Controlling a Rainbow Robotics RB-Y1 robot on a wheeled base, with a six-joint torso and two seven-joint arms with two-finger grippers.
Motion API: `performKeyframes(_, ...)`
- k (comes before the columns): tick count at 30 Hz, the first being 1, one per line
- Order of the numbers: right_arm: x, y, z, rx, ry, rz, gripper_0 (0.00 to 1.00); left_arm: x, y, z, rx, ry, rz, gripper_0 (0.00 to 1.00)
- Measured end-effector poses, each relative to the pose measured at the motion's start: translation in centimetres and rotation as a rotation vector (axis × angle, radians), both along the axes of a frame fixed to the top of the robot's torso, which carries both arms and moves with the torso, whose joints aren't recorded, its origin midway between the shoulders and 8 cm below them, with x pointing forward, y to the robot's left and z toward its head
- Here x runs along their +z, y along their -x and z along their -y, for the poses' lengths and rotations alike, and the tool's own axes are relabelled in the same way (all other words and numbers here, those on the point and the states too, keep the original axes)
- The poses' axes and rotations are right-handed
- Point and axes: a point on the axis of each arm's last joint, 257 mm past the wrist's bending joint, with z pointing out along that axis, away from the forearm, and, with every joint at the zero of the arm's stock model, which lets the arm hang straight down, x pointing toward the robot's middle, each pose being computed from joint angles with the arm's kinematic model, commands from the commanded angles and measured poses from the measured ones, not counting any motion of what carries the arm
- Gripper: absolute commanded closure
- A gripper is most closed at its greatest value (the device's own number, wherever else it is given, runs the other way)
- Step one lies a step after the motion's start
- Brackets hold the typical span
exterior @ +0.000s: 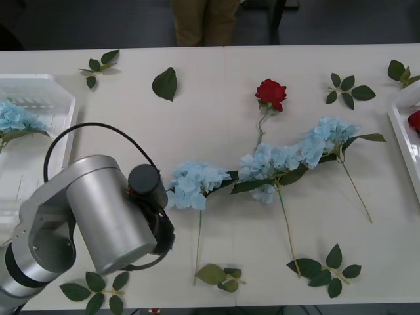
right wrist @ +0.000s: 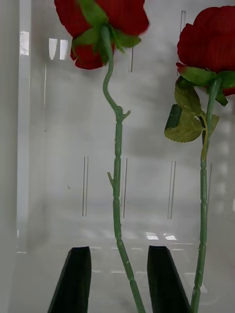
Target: Place the red flowers into the right box and the blue flowers into the left box. If a person shows an open palm, hand one flower to the person first, then continue sorting.
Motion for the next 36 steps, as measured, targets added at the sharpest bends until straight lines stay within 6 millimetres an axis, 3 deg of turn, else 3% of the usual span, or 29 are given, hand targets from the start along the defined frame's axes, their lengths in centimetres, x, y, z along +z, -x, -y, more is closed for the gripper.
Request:
performKeyframes(1, 0.1, -0.1, 0.0, 0.000, 0.000, 0.002, 0.27, -0.3, 0.4, 0.5, -0.003, 0.001, -0.007, 0.00)
performKeyframes(5, 0.2, -0.2, 0.1, -0.002, 0.003, 0.008, 0.13, -1.8, 1.4, 2.6, 0.041, 0.027, -0.046, 0.00)
performKeyframes(13, 0.9, -1.0, -0.9, 0.023, -0.006, 0.011, 0.10, -4.4, 0.0, 5.7, 0.120, 0.051, -0.059, 0.00)
performKeyframes(17, 2.6, -2.2, -4.6, 0.116, -0.044, -0.022, 0.10, -5.8, -2.2, 6.8, 0.143, 0.067, -0.030, 0.00)
performKeyframes(25, 8.7, -7.5, -13.4, 0.159, -0.066, 0.007, 0.11, -6.8, -4.7, 8.0, 0.147, 0.094, 0.020, 0.00)
performKeyframes(31, 9.5, -8.5, -19.5, 0.196, -0.095, -0.013, 0.11, -6.8, -5.4, 9.0, 0.137, 0.132, 0.040, 0.00)
performKeyframes(36, 10.9, -9.2, -23.3, 0.170, -0.139, 0.026, 0.10, -7.6, -6.6, 9.4, 0.136, 0.161, 0.070, 0.00)
